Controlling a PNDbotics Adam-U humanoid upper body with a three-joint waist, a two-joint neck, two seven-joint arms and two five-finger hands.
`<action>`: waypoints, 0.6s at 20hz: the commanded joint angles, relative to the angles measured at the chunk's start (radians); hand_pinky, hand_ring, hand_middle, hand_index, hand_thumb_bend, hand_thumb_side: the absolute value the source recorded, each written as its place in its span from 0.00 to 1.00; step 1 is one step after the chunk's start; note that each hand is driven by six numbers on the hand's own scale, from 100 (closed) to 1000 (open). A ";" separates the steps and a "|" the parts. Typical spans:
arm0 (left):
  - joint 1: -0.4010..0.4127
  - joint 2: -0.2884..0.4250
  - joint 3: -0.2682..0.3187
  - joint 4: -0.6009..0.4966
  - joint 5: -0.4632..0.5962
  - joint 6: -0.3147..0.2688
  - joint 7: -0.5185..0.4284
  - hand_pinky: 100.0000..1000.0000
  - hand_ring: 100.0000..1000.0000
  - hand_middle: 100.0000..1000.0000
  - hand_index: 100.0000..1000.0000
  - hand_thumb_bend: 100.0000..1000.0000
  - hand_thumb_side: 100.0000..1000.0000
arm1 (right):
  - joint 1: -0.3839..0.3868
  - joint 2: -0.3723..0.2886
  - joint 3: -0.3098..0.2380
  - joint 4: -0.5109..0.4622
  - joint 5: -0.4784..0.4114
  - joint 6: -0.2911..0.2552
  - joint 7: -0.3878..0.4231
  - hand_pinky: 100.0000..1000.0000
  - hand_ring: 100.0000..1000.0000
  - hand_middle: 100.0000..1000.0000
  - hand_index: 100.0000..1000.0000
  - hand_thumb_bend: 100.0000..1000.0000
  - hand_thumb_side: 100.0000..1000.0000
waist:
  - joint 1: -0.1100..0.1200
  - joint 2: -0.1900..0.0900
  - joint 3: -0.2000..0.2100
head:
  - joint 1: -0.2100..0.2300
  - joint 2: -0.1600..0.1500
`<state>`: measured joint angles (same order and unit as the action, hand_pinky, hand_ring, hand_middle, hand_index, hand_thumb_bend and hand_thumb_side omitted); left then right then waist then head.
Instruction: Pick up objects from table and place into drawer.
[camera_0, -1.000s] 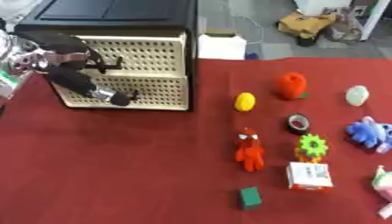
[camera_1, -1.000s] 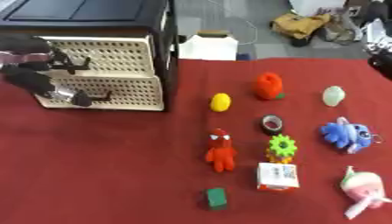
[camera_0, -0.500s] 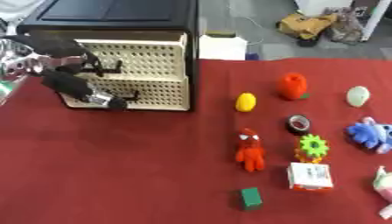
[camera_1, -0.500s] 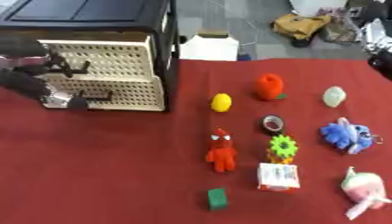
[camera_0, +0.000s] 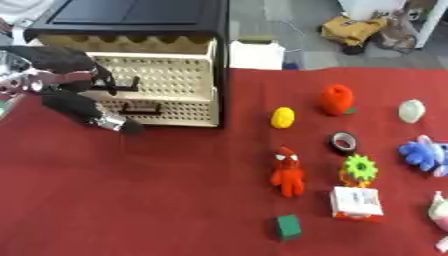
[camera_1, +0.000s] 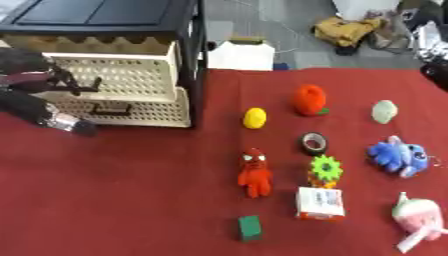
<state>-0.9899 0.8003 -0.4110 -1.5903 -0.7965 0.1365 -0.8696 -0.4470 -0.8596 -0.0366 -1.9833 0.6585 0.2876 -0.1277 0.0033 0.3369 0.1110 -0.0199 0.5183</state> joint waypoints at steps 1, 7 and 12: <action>-0.004 0.044 0.004 -0.031 0.006 0.005 -0.003 0.00 0.00 0.00 0.78 0.85 1.00 | -0.006 -0.037 -0.011 -0.017 0.002 0.001 -0.005 0.66 0.75 0.74 0.80 0.00 1.00 | -0.002 -0.029 0.002 | -0.001 0.006; 0.015 0.065 0.000 -0.073 0.018 0.013 -0.005 0.00 0.00 0.00 0.78 0.84 1.00 | -0.006 -0.038 -0.011 -0.017 0.002 0.001 -0.004 0.66 0.75 0.74 0.80 0.00 1.00 | -0.003 -0.032 0.002 | -0.001 0.009; 0.024 0.074 -0.003 -0.094 0.022 0.019 -0.009 0.00 0.00 0.00 0.78 0.84 1.00 | -0.006 -0.038 -0.011 -0.017 0.003 0.001 -0.004 0.66 0.75 0.74 0.80 0.00 1.00 | -0.003 -0.034 0.002 | -0.002 0.010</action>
<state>-0.9545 0.8359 -0.4221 -1.6673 -0.7823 0.1507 -0.8781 -0.4469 -0.8596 -0.0366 -1.9833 0.6587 0.2869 -0.1284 0.0010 0.3275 0.1114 -0.0199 0.5263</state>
